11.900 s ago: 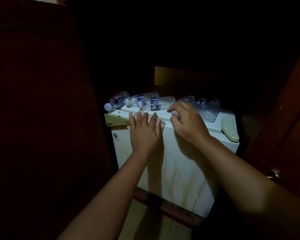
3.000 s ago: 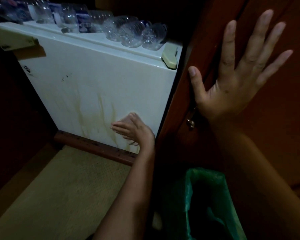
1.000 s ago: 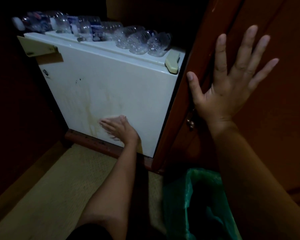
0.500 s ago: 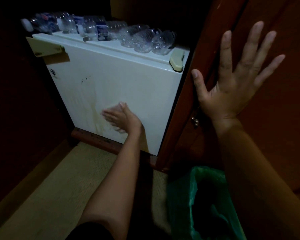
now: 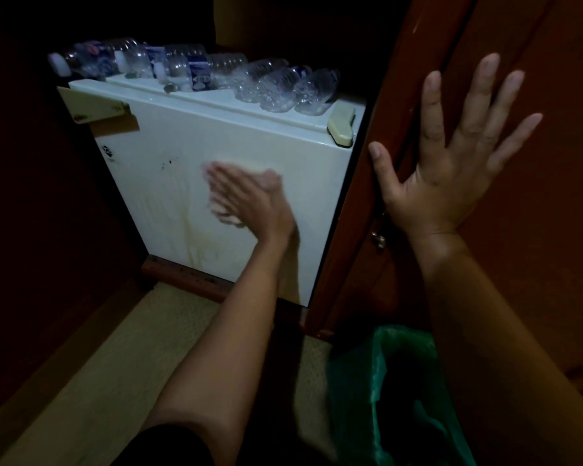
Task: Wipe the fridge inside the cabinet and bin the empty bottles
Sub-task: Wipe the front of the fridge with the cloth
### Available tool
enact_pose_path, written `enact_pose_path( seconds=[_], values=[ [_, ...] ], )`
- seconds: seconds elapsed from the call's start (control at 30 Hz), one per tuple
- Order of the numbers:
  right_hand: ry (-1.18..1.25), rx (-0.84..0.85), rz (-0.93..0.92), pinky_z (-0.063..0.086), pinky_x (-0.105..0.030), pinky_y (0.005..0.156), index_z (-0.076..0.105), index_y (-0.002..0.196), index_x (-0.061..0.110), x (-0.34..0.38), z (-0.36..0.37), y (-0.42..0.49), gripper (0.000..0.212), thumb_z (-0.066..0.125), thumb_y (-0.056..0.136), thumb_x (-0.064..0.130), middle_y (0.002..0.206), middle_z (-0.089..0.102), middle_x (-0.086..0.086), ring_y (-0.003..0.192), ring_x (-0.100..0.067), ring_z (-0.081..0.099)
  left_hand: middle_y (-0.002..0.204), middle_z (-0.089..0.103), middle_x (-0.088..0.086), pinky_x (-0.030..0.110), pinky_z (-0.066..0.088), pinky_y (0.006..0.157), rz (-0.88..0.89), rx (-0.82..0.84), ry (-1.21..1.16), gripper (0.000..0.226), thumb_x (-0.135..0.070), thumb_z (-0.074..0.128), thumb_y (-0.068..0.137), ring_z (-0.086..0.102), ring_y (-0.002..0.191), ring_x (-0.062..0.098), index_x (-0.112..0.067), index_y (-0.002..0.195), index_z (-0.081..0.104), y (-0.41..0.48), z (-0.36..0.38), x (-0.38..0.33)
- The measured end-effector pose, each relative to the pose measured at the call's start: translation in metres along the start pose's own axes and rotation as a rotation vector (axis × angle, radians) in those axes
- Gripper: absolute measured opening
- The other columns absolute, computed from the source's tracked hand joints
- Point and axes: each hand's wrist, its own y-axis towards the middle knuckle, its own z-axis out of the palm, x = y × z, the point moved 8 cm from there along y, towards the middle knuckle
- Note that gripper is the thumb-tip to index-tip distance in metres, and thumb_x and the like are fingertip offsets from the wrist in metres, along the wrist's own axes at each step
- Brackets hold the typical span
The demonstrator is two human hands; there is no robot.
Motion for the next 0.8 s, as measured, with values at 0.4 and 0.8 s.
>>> enact_pose_path(
  seconds=[0.4,0.8],
  values=[
    [0.006,0.013,-0.001,0.012,-0.074,0.118,0.035,0.157,0.023,0.002,-0.002,0.001,0.078,0.053,0.097,0.07,0.159,0.04,-0.031,0.147,-0.054,0.032,0.168,-0.007,0.029,0.045,-0.009,0.128,0.154,0.041,0.069,0.082,-0.047,0.023,0.104,-0.008,0.158,0.038,0.01,0.158,0.0,0.001,-0.005,-0.023],
    [0.238,0.138,0.05,-0.002,-0.078,0.116,0.04,0.157,0.014,0.07,-0.024,-0.025,0.075,0.062,0.098,0.054,0.162,0.025,-0.037,0.153,-0.053,0.018,0.172,-0.006,0.016,0.057,0.004,0.126,-0.295,-0.108,-0.01,0.082,-0.065,0.017,0.099,-0.002,0.16,0.03,-0.018,0.165,0.003,0.018,-0.009,0.035]
  ],
)
